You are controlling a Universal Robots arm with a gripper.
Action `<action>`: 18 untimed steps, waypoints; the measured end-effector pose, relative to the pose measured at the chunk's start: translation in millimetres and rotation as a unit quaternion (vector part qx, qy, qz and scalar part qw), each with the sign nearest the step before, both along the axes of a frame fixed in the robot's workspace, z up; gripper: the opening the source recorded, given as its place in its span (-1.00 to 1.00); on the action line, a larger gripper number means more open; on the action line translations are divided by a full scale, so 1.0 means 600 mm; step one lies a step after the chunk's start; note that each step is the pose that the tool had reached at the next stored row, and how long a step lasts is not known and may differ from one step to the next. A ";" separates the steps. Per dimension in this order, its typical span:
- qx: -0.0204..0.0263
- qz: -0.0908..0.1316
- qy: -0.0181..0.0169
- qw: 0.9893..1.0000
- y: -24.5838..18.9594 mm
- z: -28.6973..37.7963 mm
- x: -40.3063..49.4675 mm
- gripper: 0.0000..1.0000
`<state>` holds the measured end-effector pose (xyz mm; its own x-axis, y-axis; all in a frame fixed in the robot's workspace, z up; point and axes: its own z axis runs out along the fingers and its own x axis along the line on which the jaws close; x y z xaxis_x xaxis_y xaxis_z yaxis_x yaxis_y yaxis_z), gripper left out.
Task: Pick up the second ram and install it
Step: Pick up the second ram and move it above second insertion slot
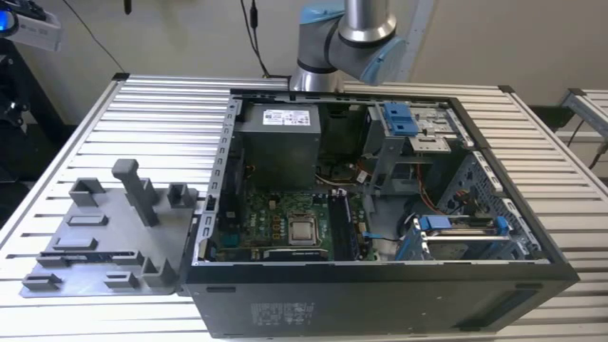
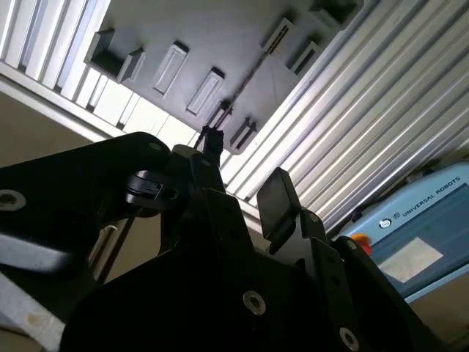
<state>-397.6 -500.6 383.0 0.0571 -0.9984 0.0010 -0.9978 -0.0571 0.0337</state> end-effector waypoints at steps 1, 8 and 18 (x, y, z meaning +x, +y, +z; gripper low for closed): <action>0.000 0.000 0.000 1.000 0.0000 0.000 0.000 -0.04; 0.000 0.000 -0.001 1.000 0.0002 -0.001 0.000 -0.04; 0.021 -0.007 -0.001 1.000 0.0003 -0.014 0.000 -0.04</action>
